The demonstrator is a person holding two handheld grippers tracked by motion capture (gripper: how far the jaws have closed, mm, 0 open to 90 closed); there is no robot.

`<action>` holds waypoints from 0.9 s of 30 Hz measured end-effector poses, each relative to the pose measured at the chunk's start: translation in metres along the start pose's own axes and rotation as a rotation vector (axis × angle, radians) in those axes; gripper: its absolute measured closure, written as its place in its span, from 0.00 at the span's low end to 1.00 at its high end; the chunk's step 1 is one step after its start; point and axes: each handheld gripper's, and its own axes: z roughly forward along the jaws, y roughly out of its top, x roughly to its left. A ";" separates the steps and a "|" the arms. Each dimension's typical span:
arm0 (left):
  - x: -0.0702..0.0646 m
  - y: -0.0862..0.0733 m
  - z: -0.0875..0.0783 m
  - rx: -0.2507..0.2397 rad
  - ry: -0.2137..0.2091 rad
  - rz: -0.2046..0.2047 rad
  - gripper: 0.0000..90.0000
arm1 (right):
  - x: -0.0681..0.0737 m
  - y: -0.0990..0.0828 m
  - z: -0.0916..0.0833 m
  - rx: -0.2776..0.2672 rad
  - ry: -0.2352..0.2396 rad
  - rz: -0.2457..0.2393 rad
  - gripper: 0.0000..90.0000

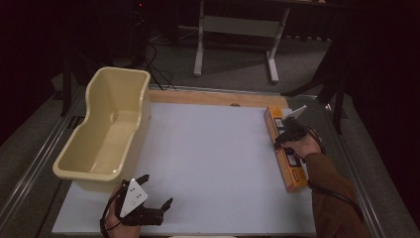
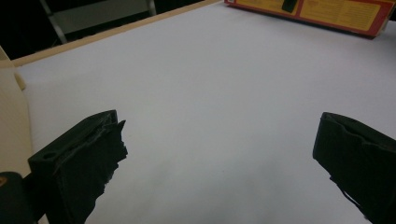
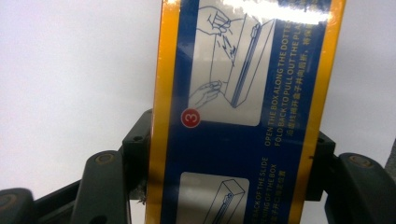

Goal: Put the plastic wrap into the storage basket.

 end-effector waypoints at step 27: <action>0.000 0.001 -0.002 -0.006 0.004 0.001 0.02 | 0.054 -0.003 -0.026 -0.113 0.318 -0.037 0.44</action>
